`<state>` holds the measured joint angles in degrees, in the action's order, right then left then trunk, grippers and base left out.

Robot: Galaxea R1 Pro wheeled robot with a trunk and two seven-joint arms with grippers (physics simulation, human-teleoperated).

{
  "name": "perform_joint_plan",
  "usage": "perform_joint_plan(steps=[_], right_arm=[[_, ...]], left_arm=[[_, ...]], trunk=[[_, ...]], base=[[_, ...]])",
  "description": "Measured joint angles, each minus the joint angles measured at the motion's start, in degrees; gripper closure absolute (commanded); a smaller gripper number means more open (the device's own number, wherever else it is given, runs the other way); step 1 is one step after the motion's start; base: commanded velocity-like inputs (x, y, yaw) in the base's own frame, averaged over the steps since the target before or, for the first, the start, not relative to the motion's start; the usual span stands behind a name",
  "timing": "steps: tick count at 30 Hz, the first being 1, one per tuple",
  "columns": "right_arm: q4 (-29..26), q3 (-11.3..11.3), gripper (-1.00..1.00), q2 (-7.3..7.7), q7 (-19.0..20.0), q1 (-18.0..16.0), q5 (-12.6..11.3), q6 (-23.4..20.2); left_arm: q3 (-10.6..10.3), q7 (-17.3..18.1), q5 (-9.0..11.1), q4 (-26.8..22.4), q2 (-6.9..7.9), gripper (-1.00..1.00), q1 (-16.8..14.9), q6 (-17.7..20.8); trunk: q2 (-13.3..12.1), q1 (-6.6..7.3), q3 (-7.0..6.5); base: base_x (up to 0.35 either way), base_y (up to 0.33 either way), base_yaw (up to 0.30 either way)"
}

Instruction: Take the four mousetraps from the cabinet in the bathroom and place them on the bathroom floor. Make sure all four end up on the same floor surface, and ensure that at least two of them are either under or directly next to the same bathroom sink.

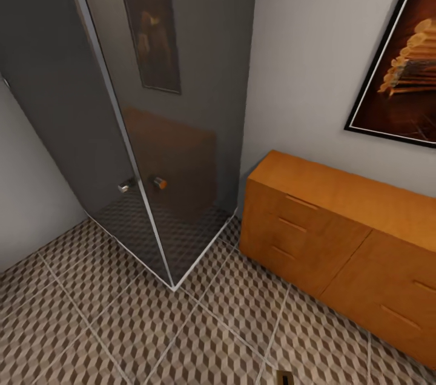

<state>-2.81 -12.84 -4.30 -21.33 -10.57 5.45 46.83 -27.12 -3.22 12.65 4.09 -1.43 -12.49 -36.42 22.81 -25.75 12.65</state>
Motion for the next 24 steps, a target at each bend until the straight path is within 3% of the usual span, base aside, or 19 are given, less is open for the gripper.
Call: perform_joint_plan(steps=[24], right_arm=[[0.0, 0.0, 1.00, 0.00, 0.1, 0.0, 0.0, -0.1]], left_arm=[[-0.1, 0.1, 0.0, 0.0, -0.03, -1.00, 0.0, 0.0]], trunk=[[0.0, 0.00, -1.60]], base=[[0.000, 0.000, -0.231]])
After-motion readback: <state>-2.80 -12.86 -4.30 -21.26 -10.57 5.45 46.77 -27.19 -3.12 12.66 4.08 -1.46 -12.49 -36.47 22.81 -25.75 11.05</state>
